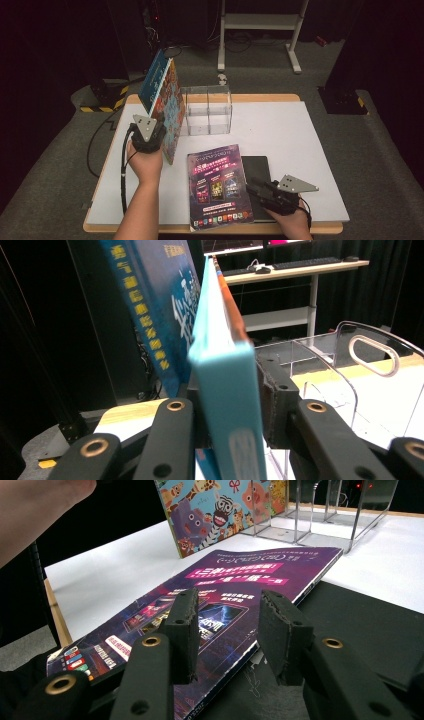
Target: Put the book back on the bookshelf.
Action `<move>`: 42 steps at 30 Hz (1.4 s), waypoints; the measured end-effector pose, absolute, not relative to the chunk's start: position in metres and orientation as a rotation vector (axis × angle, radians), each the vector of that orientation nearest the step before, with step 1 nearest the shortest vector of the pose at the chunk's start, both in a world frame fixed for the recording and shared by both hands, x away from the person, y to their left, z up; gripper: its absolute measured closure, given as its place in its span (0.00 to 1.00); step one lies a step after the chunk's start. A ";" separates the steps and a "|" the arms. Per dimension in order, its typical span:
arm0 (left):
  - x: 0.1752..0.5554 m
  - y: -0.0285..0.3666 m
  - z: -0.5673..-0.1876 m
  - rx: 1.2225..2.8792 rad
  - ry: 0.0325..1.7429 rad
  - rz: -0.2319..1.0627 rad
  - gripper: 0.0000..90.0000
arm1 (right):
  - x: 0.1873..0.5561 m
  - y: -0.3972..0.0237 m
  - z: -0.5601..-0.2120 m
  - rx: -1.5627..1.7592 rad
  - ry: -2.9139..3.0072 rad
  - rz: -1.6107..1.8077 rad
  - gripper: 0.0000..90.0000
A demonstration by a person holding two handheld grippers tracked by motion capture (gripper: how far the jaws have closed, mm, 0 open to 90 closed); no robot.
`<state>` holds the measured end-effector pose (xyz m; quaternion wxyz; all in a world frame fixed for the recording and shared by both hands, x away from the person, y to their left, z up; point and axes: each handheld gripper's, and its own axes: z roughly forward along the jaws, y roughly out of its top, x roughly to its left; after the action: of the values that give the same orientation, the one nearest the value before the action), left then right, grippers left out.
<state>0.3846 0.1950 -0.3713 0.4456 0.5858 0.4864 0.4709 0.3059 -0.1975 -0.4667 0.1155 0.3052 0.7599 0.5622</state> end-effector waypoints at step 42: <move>0.314 0.214 -0.470 1.606 1.210 0.688 0.53 | 0.309 -0.201 -0.470 0.900 2.220 1.577 0.58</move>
<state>0.3138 0.2144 -0.4701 0.4865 0.6602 0.4973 0.2829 0.3090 -0.2008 -0.4696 0.1362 0.3109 0.7669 0.5447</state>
